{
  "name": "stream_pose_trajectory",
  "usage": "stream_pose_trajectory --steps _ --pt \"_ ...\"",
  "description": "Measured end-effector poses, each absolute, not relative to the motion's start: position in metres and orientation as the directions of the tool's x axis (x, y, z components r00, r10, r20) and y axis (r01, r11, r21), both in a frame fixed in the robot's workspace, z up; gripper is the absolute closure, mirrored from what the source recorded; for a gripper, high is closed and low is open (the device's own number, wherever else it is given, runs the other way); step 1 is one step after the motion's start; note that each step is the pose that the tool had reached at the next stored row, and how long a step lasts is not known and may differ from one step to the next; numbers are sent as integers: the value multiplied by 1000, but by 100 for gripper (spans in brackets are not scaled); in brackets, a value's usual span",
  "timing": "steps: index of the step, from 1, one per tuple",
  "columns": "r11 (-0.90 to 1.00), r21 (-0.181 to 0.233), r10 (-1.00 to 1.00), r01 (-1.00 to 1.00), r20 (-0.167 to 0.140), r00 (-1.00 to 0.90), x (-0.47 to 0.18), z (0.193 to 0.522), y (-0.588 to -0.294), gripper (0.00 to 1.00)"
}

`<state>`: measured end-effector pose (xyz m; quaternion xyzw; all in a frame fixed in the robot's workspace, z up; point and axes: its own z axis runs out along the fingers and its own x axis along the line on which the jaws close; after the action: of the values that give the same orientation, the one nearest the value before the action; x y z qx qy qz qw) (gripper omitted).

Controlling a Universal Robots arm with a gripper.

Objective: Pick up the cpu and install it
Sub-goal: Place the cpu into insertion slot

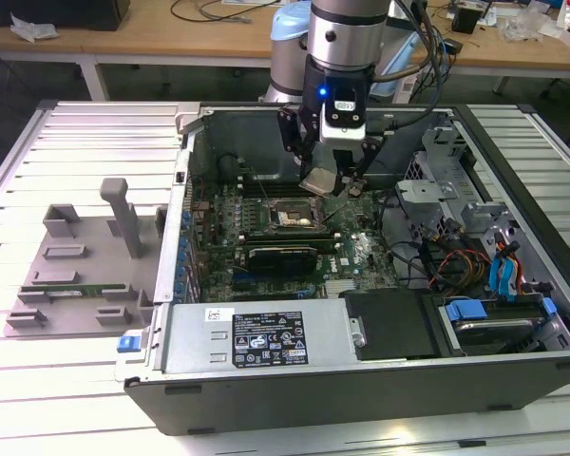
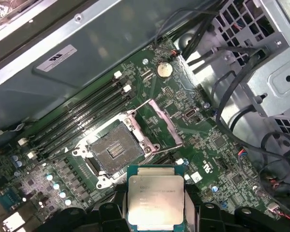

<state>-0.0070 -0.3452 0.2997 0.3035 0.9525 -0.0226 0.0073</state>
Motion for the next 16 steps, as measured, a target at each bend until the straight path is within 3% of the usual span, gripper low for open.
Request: stream_pose_trajectory --steps 16 --pt "731 -42 680 681 -30 -733 -7 299 -345 45"
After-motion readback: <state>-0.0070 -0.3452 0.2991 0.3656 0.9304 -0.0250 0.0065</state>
